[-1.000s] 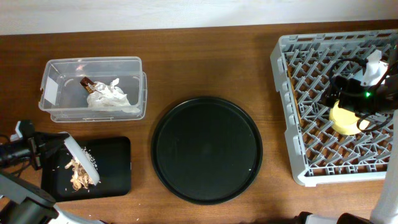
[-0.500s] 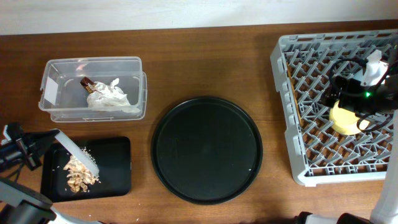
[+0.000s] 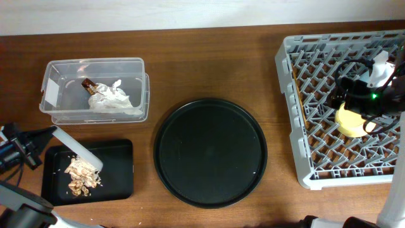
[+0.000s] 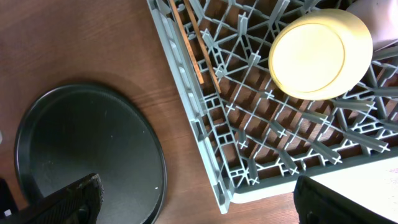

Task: Sort waste into correct bins and load items into the dishwasher rack
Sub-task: 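Tilt the white plate over the small black tray, scraping scraps off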

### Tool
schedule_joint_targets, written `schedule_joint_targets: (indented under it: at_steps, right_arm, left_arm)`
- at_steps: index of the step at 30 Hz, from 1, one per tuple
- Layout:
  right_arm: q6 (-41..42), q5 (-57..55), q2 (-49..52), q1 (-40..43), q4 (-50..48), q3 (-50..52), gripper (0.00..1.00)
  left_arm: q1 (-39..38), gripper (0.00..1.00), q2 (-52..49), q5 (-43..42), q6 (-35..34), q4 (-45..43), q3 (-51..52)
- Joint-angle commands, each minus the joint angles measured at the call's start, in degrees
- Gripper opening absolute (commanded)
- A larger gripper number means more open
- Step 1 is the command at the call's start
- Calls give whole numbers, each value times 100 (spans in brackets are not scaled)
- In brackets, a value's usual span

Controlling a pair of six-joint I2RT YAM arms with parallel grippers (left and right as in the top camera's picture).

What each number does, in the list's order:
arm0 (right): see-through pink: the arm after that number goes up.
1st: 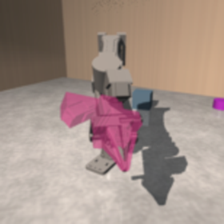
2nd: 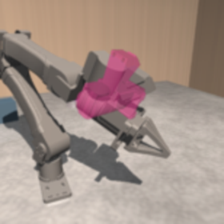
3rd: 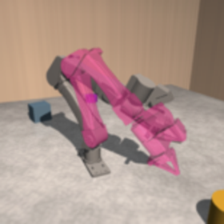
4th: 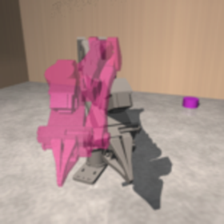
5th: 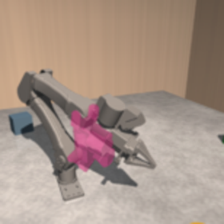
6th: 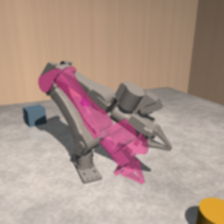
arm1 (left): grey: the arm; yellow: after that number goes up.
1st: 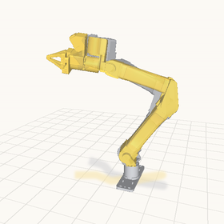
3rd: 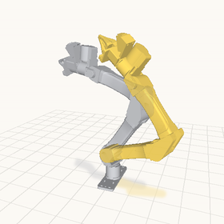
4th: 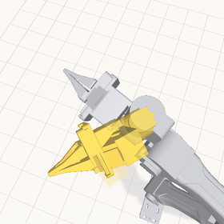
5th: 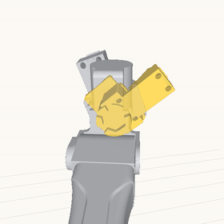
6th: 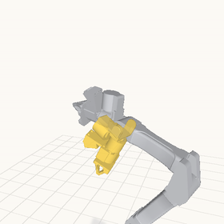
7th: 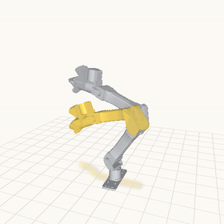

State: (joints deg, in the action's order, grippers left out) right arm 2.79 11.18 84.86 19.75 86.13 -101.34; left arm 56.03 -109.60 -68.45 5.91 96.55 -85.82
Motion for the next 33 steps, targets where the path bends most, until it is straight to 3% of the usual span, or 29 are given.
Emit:
schedule_joint_targets:
  at_steps: [1, 20, 33]
  right_arm:
    - [-15, -74, 15, 26, 2, 4, 99]
    - [-15, -74, 15, 26, 0, 4, 99]
    - [-15, -74, 15, 26, 2, 4, 99]
  left_arm:
    - [72, 1, 162, -341, -76, 11, 57]
    - [415, 1, 173, 76, -120, -240, 66]
    - [195, 1, 562, 960, -114, 24, 142]
